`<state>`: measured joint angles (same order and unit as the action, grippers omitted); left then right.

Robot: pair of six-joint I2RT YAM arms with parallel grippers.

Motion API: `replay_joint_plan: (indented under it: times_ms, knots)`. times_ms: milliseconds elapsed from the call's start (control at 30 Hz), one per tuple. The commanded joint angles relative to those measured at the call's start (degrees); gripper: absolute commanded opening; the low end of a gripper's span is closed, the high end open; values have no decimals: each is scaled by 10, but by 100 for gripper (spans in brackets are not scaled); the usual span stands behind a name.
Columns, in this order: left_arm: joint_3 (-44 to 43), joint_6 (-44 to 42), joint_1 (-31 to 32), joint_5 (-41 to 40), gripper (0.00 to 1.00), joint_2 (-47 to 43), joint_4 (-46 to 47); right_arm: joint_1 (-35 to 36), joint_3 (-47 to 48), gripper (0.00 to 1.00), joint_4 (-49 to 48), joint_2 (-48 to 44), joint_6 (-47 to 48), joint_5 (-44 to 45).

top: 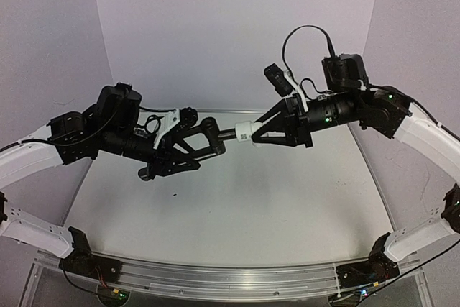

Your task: Install the water faucets

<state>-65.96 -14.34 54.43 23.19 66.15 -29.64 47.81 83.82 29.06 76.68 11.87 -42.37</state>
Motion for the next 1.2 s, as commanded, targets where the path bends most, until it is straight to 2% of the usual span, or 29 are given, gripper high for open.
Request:
replay_joint_plan:
  times_ms: [0,200,267,300,333,500,533,600,733,833,967,1167]
  knots:
    - [15,-36,19,-71,0,-25,110,5,36,0,-52,32,-145,-80]
    - [26,-45,22,-91,0,-39,112,-29,48,0,-56,72,-259,-164]
    - [25,-44,23,-84,0,-39,107,-36,50,4,-58,76,-274,-178]
    - [24,-41,23,-75,0,-37,103,-37,52,19,-58,77,-273,-177]
    - [21,-35,23,-67,0,-35,100,-38,56,30,-58,76,-268,-175]
    - [1,11,22,-24,0,-26,73,-55,103,70,-52,70,-211,-132]
    - [-4,20,22,-17,0,-24,65,-62,110,81,-51,64,-192,-111]
    - [-11,44,20,-1,0,-23,56,-72,123,89,-50,50,-131,-64]
    - [-16,104,-4,53,0,-19,59,-75,127,93,-50,10,25,-1]
    - [-9,160,-39,101,0,-23,79,-75,102,96,-49,-25,109,27]
    - [14,231,-88,194,0,-34,137,-73,20,98,-45,-100,256,32]
    - [-10,314,-99,323,0,9,171,-54,-84,98,-29,-173,495,65]
